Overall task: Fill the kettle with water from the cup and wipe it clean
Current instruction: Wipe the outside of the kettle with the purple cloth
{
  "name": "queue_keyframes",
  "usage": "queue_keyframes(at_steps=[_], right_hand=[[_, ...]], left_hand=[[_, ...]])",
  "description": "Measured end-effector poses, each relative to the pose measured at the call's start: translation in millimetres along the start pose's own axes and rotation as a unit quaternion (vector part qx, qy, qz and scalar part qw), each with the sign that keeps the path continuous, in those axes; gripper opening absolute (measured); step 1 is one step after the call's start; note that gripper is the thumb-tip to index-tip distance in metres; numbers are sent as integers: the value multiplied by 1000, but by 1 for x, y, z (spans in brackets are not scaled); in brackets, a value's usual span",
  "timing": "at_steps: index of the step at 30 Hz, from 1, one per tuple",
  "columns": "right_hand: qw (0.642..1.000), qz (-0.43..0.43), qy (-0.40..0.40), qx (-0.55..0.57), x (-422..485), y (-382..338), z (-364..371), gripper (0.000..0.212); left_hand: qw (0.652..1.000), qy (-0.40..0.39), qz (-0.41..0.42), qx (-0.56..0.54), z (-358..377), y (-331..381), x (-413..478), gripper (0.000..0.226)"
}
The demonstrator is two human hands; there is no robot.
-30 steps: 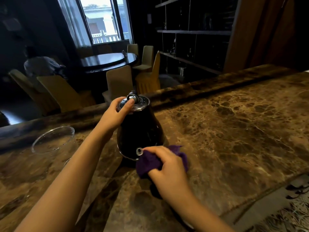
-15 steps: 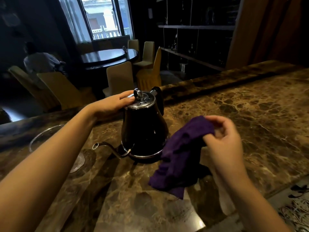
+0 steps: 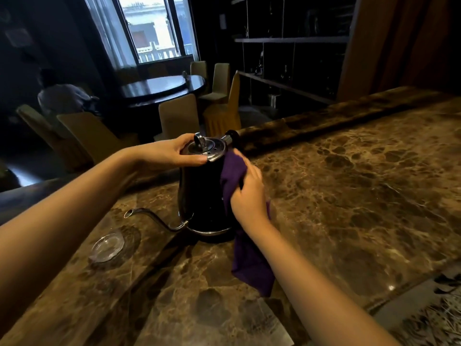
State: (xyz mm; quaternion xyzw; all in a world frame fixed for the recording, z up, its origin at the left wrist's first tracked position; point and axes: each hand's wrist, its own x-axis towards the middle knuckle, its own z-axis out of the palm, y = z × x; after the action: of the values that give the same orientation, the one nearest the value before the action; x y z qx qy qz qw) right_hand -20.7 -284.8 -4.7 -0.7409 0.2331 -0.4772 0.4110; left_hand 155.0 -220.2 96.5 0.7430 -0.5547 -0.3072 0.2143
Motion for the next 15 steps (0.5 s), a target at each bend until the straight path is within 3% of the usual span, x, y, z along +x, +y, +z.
queue_keyframes(at_steps=[5, 10, 12, 15], right_hand=[[985, 60, -111, -117, -22, 44, -24, 49], [951, 3, -181, -250, -26, 65, -46, 47], [952, 37, -158, -259, -13, 59, -53, 41], [980, 112, -5, -164, 9, 41, -64, 39]], left_hand=[[999, 24, 14, -44, 6, 6, -1, 119], [1000, -4, 23, -14, 0, 9, 1, 105], [999, -19, 29, -15, -2, 9, 2, 95], [998, -40, 34, -21, -4, 7, 4, 89]])
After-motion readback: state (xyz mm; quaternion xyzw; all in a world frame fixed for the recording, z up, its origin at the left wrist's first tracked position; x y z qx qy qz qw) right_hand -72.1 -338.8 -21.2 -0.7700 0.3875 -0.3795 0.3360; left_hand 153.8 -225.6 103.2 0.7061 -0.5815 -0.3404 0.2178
